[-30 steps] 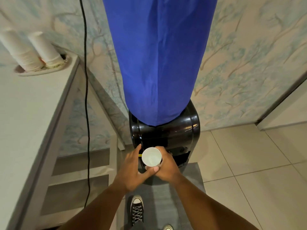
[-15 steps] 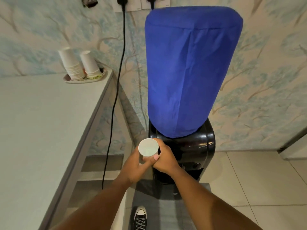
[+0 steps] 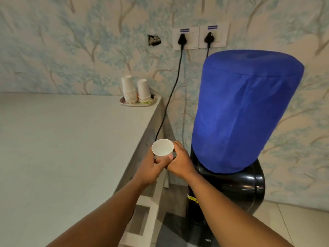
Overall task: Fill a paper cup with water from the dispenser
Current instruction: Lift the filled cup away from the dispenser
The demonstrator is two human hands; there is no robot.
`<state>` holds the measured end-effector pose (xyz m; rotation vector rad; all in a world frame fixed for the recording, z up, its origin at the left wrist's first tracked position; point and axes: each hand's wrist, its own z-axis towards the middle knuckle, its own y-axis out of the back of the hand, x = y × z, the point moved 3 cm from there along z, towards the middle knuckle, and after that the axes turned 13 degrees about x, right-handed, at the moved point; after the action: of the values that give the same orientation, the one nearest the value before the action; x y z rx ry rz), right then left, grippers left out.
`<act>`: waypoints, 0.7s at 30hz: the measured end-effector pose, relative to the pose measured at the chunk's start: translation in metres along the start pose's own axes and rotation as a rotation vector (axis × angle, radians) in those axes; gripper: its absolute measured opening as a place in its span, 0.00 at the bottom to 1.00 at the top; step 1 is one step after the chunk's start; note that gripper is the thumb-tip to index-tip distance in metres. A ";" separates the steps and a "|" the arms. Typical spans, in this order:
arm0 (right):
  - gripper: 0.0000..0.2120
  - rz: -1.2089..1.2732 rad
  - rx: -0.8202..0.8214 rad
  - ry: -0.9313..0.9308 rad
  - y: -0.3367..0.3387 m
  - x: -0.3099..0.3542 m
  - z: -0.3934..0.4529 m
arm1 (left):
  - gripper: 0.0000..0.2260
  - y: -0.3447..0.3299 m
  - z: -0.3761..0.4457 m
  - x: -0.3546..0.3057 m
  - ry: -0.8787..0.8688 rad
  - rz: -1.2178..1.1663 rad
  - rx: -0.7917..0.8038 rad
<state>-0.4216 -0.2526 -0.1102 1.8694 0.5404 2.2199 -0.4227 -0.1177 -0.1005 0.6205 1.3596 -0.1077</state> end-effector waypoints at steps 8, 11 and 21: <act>0.32 0.033 0.049 0.134 -0.026 0.057 0.048 | 0.30 0.070 0.002 -0.019 -0.041 0.094 -0.166; 0.34 0.049 0.066 0.141 -0.042 0.068 0.059 | 0.28 0.092 -0.002 -0.017 -0.026 0.122 -0.209; 0.34 0.058 0.061 0.105 -0.102 0.088 0.092 | 0.29 0.154 -0.026 -0.004 0.037 0.212 -0.327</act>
<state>-0.3575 -0.1124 -0.0581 1.8271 0.5850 2.3756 -0.3816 0.0216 -0.0442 0.4867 1.3028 0.2934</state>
